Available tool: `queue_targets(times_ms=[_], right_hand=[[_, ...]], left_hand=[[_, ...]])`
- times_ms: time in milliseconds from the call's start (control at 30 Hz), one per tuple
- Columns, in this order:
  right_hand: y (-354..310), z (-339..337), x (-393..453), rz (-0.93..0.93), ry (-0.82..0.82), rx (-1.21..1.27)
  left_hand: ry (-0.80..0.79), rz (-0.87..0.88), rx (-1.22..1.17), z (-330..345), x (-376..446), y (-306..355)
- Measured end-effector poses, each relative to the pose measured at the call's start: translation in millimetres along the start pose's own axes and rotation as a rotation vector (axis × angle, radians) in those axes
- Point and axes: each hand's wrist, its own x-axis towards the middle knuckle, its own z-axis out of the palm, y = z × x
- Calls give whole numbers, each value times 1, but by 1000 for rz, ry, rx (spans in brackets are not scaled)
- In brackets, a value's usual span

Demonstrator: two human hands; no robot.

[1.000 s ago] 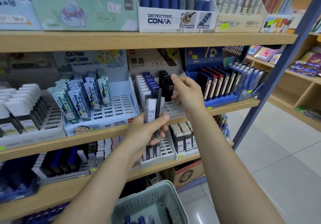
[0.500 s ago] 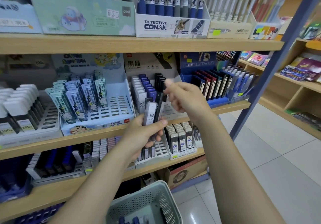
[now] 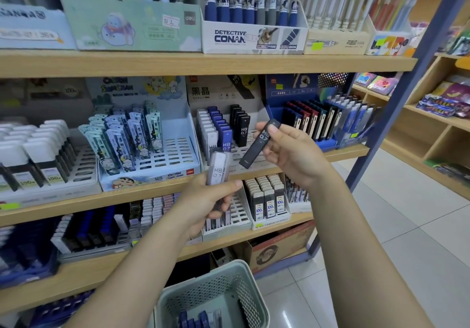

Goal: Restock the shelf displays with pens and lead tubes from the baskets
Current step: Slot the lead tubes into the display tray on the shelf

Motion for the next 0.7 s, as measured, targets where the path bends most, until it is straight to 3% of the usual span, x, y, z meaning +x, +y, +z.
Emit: queue_targets(times_ms=[167,467,700], right_hand=[[7,1,-1,11,-13,-45],[6,9,-2,56,15,6],[5,5,8,-108,234,13]], left_hand=[[26,52,-99,6,0,2],[85,90,-45,15,2,-3],[6,64,5,6,3,-2]])
